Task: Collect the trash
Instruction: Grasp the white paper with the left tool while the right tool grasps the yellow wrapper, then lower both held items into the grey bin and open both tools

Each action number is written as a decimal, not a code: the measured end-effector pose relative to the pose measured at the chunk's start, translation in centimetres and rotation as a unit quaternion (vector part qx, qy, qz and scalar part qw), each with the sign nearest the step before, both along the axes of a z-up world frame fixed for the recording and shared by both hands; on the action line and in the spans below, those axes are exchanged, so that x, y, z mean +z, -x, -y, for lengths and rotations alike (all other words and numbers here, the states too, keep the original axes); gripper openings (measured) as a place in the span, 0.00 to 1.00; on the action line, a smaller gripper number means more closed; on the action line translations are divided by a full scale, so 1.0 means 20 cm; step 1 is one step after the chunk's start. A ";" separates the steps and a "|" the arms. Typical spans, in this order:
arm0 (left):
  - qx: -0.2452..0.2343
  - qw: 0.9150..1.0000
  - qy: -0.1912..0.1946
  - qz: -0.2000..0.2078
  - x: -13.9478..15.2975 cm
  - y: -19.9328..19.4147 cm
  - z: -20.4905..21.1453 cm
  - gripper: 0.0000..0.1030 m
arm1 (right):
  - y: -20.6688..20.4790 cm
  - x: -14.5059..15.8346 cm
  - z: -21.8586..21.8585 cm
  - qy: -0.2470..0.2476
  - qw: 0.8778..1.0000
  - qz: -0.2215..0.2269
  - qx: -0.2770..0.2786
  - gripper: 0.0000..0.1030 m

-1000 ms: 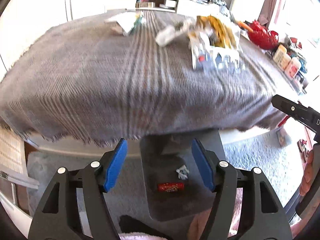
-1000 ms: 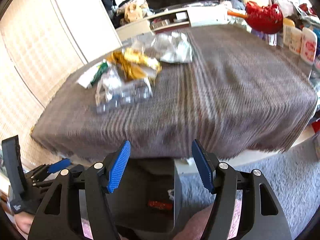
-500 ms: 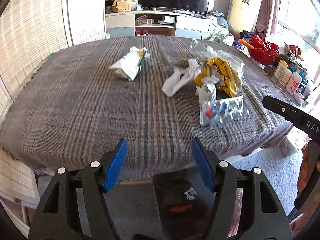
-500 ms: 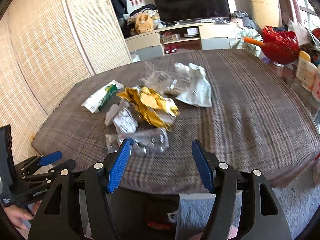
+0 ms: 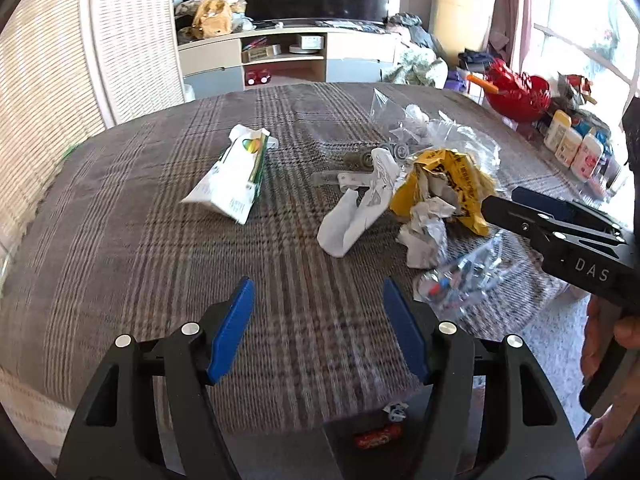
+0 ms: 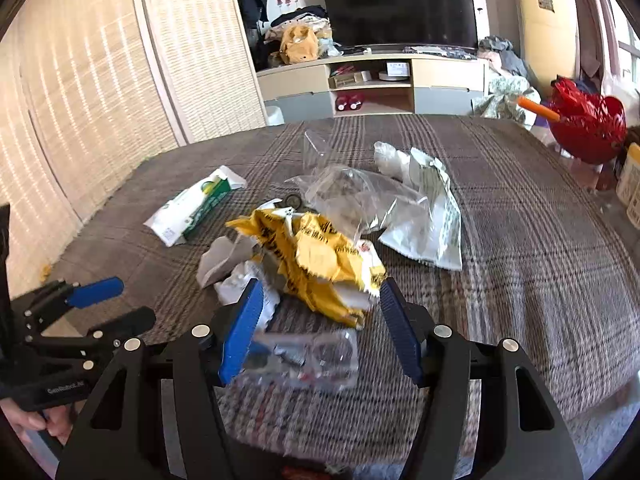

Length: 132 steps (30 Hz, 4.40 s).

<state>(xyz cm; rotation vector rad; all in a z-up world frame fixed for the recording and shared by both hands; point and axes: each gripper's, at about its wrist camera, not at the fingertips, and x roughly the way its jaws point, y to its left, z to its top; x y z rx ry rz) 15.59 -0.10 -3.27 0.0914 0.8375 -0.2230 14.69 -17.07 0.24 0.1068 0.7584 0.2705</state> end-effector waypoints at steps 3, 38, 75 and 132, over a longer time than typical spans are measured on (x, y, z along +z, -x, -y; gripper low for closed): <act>-0.016 1.000 -0.009 -0.011 -0.04 -0.08 0.04 0.61 | -0.04 -0.01 0.00 0.003 1.000 -0.001 -0.004 0.60; -0.059 0.998 -0.030 -0.014 -0.15 -0.39 0.15 0.03 | -0.18 -0.01 -0.09 0.000 0.999 0.018 0.027 0.28; -0.023 0.994 0.080 0.064 0.22 0.69 0.24 0.03 | 0.73 0.32 0.16 -0.032 0.995 0.090 0.018 0.28; 0.031 0.989 0.066 -0.130 -0.56 0.72 0.07 0.90 | 0.64 -0.45 0.14 -0.018 0.991 -0.131 -0.033 0.95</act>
